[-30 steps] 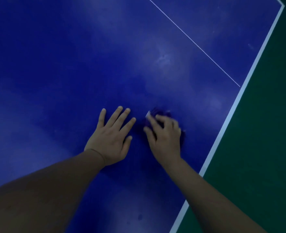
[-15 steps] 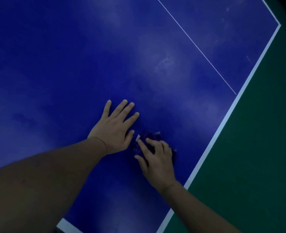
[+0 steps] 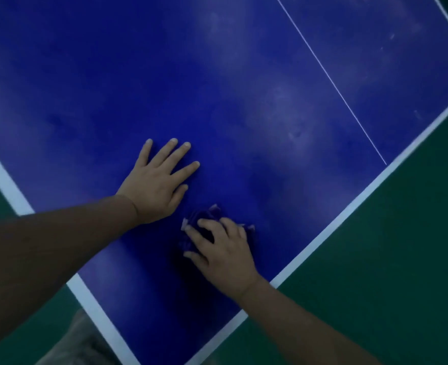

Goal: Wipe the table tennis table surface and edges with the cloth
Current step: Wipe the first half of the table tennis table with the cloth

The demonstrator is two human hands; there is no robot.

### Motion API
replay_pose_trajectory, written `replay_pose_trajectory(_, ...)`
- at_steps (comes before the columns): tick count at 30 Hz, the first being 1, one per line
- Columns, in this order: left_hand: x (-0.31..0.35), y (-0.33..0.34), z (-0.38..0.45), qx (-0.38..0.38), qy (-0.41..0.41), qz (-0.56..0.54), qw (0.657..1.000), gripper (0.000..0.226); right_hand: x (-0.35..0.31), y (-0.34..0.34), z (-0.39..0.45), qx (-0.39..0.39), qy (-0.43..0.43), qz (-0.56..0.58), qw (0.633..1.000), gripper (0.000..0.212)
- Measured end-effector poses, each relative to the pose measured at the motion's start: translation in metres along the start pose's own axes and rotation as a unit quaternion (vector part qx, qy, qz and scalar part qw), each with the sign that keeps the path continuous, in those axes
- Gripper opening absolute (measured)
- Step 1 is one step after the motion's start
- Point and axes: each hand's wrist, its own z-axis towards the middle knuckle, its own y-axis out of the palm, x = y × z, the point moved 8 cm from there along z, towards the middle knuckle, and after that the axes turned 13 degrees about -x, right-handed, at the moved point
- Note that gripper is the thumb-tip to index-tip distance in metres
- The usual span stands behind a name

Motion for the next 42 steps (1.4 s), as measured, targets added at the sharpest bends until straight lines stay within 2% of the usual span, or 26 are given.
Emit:
replay_pose_trajectory(2, -0.008, 0.014, -0.046, 0.044, -0.081, -0.025, 0.995, 0.057, 0.014, -0.009, 0.017, -0.010, 0.043, -0.014, 0.999, 0.046)
replay_pose_trajectory(5, -0.019, 0.045, -0.117, 0.074, -0.220, -0.062, 0.971, 0.059, 0.021, -0.010, 0.038, -0.005, 0.166, 0.031, 0.986, 0.047)
replay_pose_trajectory(7, -0.021, 0.060, -0.144, 0.066, -0.268, -0.078, 0.958, 0.060, -0.010, -0.001, 0.031, -0.003, 0.134, 0.036, 0.990, 0.049)
replay_pose_trajectory(10, -0.025, 0.063, -0.147, 0.059, -0.276, -0.089, 0.955, 0.061, -0.062, 0.018, -0.009, -0.027, -0.072, 0.012, 0.997, 0.050)
replay_pose_trajectory(12, -0.025, 0.060, -0.146, 0.064, -0.270, -0.091, 0.956, 0.061, -0.059, 0.017, -0.017, -0.027, -0.156, -0.002, 0.987, 0.049)
replay_pose_trajectory(14, -0.024, 0.060, -0.149, 0.071, -0.267, -0.100, 0.956, 0.061, -0.049, 0.010, 0.000, -0.027, -0.158, -0.019, 0.987, 0.048)
replay_pose_trajectory(18, -0.024, 0.057, -0.150, 0.080, -0.256, -0.125, 0.955, 0.059, -0.041, -0.002, 0.052, -0.027, 0.015, 0.004, 1.000, 0.049)
replay_pose_trajectory(20, -0.024, 0.054, -0.150, 0.098, -0.248, -0.148, 0.952, 0.058, -0.062, 0.000, 0.051, -0.020, 0.048, 0.010, 0.999, 0.050)
replay_pose_trajectory(22, -0.026, 0.052, -0.154, 0.127, -0.247, -0.176, 0.944, 0.058, -0.091, 0.008, 0.031, -0.027, -0.017, -0.004, 0.999, 0.050)
replay_pose_trajectory(25, -0.031, 0.051, -0.160, 0.148, -0.258, -0.190, 0.936, 0.056, -0.101, 0.015, -0.004, -0.034, -0.166, -0.022, 0.985, 0.048)
replay_pose_trajectory(27, -0.031, 0.052, -0.163, 0.139, -0.273, -0.169, 0.937, 0.058, -0.082, 0.009, 0.000, -0.033, -0.191, -0.039, 0.980, 0.046)
replay_pose_trajectory(29, -0.033, 0.055, -0.169, 0.124, -0.298, -0.142, 0.936, 0.061, -0.053, -0.001, 0.031, -0.024, -0.113, -0.026, 0.993, 0.046)
replay_pose_trajectory(32, -0.037, 0.075, -0.188, 0.099, -0.344, -0.141, 0.923, 0.068, -0.028, -0.012, 0.095, -0.014, 0.078, 0.019, 0.997, 0.048)
replay_pose_trajectory(34, -0.040, 0.086, -0.197, 0.098, -0.363, -0.162, 0.912, 0.071, -0.051, -0.007, 0.123, -0.020, 0.108, 0.012, 0.994, 0.050)
replay_pose_trajectory(36, -0.042, 0.089, -0.199, 0.109, -0.373, -0.176, 0.905, 0.073, -0.088, -0.001, 0.119, -0.015, 0.052, 0.012, 0.998, 0.050)
replay_pose_trajectory(38, -0.042, 0.088, -0.198, 0.111, -0.374, -0.181, 0.903, 0.074, -0.116, 0.006, 0.085, -0.022, -0.042, 0.002, 0.999, 0.051)
replay_pose_trajectory(40, -0.043, 0.087, -0.198, 0.112, -0.371, -0.187, 0.903, 0.074, -0.116, 0.008, 0.056, -0.032, -0.124, -0.016, 0.992, 0.050)
replay_pose_trajectory(42, -0.043, 0.089, -0.196, 0.108, -0.367, -0.195, 0.903, 0.075, -0.093, 0.002, 0.058, -0.027, -0.164, -0.043, 0.985, 0.049)
